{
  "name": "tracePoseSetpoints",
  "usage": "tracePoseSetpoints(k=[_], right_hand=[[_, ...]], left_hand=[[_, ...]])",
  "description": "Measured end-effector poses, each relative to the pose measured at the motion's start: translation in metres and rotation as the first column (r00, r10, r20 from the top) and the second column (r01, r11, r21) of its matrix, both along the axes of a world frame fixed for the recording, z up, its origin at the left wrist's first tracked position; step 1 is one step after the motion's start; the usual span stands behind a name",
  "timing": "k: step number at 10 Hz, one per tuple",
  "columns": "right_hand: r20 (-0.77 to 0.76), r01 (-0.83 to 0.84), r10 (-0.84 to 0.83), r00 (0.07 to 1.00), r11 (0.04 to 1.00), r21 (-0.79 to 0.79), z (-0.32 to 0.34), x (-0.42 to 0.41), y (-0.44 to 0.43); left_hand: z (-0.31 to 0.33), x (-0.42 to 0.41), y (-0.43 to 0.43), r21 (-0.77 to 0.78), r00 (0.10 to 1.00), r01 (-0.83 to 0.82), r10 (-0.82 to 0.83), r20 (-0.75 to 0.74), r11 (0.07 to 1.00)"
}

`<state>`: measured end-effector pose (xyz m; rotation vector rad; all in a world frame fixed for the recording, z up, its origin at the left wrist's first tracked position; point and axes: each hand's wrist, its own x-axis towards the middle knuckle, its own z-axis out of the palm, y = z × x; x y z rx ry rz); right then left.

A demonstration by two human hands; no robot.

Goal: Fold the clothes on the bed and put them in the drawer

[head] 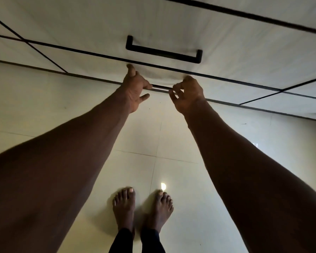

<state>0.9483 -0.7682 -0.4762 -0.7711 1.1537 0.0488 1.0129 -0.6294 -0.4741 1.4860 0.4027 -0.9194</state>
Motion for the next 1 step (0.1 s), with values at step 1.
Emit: tracePoseSetpoints(k=[1], right_hand=[[-0.014, -0.046, 0.045, 0.999, 0.997, -0.061, 0.0113, -0.0128, -0.0053]], left_hand=[[-0.0031, -0.0011, 0.0057, 0.142, 0.996, 0.061, -0.070, 0.058, 0.988]])
